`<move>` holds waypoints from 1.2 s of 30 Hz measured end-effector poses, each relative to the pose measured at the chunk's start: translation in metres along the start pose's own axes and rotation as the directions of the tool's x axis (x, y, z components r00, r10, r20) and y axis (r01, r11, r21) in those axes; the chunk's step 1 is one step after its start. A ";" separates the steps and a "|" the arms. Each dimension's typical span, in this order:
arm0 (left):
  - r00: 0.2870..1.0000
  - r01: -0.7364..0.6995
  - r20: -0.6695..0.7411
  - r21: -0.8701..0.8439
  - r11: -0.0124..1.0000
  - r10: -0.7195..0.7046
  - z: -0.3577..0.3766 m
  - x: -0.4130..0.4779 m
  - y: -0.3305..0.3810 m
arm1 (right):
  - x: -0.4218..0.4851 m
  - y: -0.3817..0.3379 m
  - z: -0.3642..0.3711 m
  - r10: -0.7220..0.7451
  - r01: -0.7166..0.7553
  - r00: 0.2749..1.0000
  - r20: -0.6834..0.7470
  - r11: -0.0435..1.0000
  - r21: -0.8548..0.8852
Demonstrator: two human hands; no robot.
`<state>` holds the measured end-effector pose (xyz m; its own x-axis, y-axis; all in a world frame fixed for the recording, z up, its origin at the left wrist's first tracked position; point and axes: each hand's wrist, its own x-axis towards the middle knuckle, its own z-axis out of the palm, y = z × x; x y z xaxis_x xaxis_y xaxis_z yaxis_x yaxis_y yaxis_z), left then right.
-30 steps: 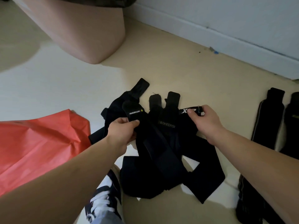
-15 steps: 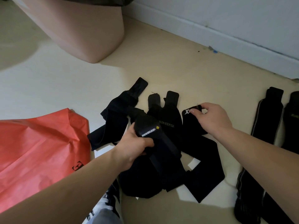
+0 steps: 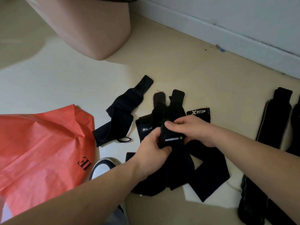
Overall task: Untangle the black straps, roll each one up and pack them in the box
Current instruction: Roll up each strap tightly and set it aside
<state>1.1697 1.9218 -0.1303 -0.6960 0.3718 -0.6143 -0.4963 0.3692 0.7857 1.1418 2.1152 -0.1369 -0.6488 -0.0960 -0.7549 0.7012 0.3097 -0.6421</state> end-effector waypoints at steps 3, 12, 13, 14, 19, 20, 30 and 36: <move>0.995 0.076 -0.048 -0.111 0.991 -0.082 -0.008 0.003 0.003 | 0.005 0.008 -0.004 -0.022 0.023 1.000 -0.008 0.980 0.196; 0.914 0.247 -0.266 -0.236 0.940 -0.307 -0.046 0.021 -0.016 | 0.010 0.027 0.007 0.034 -0.022 0.985 -0.170 0.997 0.073; 0.914 0.246 -0.267 -0.232 0.941 -0.305 -0.049 0.023 -0.018 | 0.009 0.029 0.011 0.031 -0.017 0.982 -0.188 0.997 0.076; 0.916 0.246 -0.266 -0.215 0.945 -0.299 -0.050 0.025 -0.020 | 0.010 0.032 0.014 0.033 -0.015 0.978 -0.208 0.996 0.087; 0.936 0.253 -0.227 -0.096 0.963 -0.268 -0.053 0.029 -0.014 | 0.010 0.032 0.011 0.076 -0.059 0.974 -0.214 0.995 0.085; 0.947 0.239 -0.209 -0.049 0.970 -0.244 -0.053 0.028 -0.012 | 0.010 0.031 0.009 0.096 -0.081 0.974 -0.206 0.993 0.081; 0.991 0.125 -0.076 0.207 0.970 -0.112 -0.056 0.046 0.007 | -0.009 0.027 -0.008 0.229 -0.193 0.967 -0.111 0.944 0.268; 0.987 0.126 -0.129 0.233 0.964 -0.098 -0.056 0.053 0.007 | -0.006 0.046 -0.018 0.292 -0.158 0.937 -0.190 0.844 0.513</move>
<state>1.1002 1.8964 -0.1533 -0.7054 0.2205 -0.6736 -0.4455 0.6013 0.6634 1.1726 2.1476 -0.1596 -0.4600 0.1805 -0.8694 0.8460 -0.2082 -0.4909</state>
